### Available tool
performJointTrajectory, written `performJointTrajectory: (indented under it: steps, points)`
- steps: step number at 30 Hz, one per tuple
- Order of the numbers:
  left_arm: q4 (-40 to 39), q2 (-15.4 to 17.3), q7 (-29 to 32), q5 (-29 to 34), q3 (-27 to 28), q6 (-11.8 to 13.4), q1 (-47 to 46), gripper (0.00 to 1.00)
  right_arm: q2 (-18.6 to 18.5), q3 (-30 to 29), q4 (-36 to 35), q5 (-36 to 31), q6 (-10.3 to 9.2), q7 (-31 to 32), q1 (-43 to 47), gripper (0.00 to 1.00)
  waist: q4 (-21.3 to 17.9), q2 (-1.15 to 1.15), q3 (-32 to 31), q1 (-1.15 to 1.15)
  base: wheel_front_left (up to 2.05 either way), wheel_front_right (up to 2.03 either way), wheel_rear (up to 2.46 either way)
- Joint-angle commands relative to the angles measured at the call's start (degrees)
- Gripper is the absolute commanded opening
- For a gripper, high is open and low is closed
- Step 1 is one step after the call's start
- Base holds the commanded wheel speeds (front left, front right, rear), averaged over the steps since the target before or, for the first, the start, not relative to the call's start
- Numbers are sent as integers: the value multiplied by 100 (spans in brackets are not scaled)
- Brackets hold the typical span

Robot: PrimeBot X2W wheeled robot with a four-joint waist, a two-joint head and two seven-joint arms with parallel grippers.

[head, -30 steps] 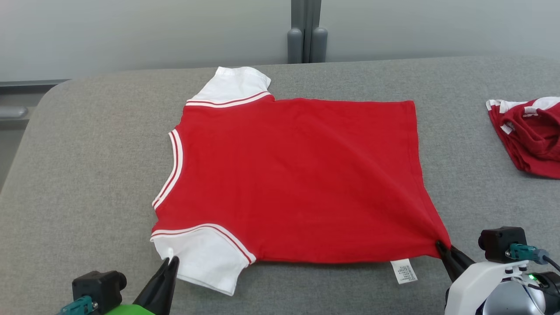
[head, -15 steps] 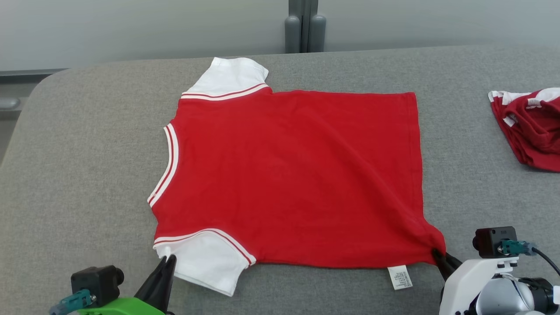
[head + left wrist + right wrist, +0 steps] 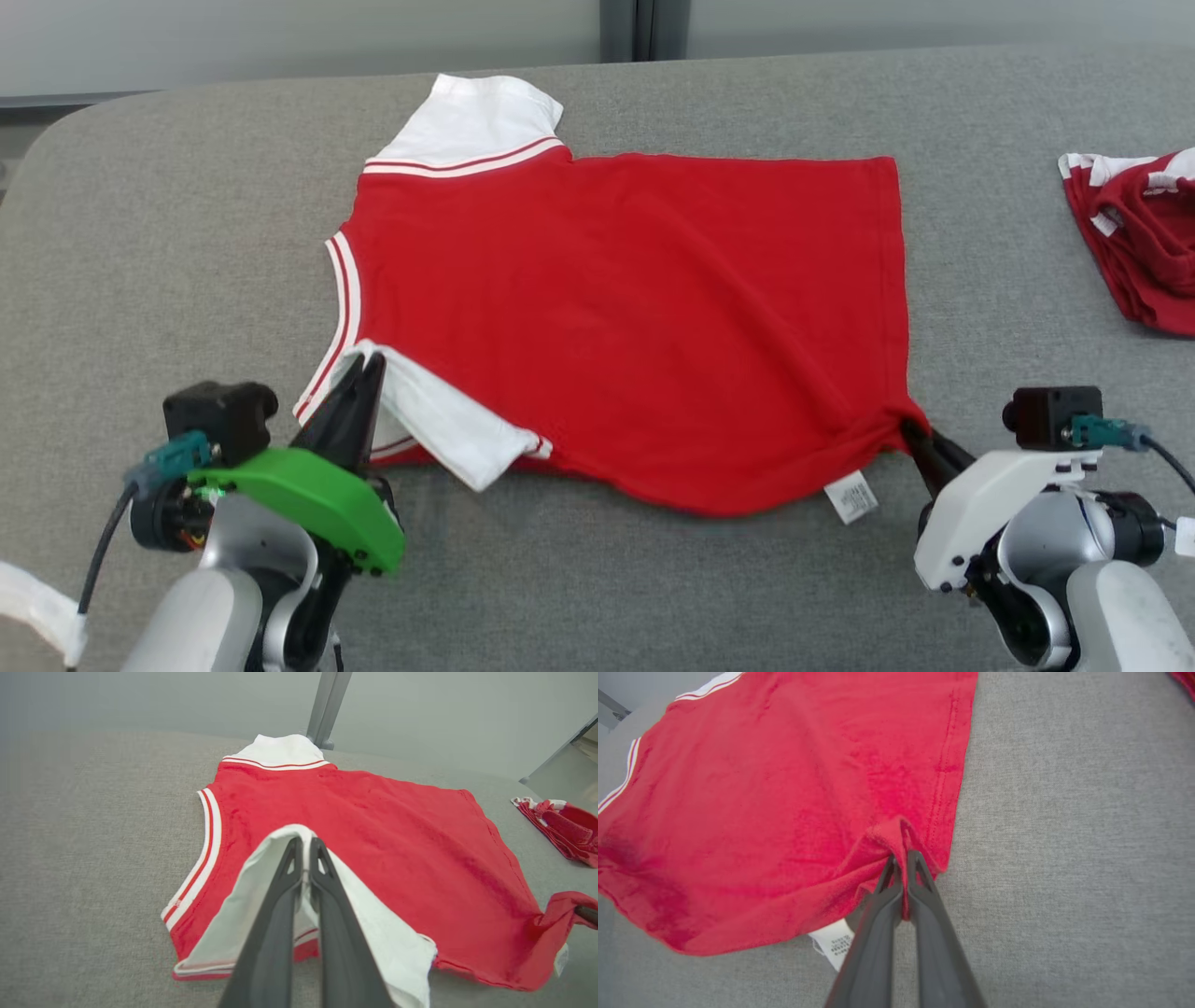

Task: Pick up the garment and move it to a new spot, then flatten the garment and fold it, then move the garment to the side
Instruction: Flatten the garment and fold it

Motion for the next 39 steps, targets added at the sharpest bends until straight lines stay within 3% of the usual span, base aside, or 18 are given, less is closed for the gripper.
performJointTrajectory:
  steps: [1,10,20,21,23,24,26,33,39]
  points:
    - [178,-22,-56,77,-10,-62,-280,0,45,-39,4,-39,-9,-69,-166,0,-89,0,119,0,0,0,0]
    - [1418,-195,-549,264,11,-288,-1395,0,199,-143,307,-279,-8,-204,-820,0,-265,0,382,0,0,0,0]
    - [2332,-348,-1027,327,-18,-422,-1951,0,244,-86,570,-402,-8,-398,-1151,0,-375,0,553,0,0,0,0]
    - [2396,-356,-1062,338,-8,-414,-1984,0,247,-96,592,-410,-8,-430,-1177,8,-381,0,560,0,0,0,0]
    - [2542,-368,-1132,356,-16,-405,-2040,0,258,-125,607,-436,-8,-570,-1215,74,-392,0,563,0,0,0,0]
    - [2606,-378,-1195,379,-17,-386,-2073,37,260,-155,625,-456,-9,-640,-1236,100,-397,0,559,0,0,0,0]
    - [2758,-394,-1349,428,-38,-410,-2131,100,275,-142,624,-502,-8,-794,-1258,100,-403,0,524,0,0,0,0]
    - [2834,-404,-1585,383,-54,-508,-2103,100,279,-320,361,-591,-8,-1048,-1019,100,-352,0,363,0,0,0,0]
    - [2471,-171,-1372,281,-7,-420,-1692,100,280,-314,-123,-816,-8,-946,-709,100,-294,0,192,0,0,0,0]
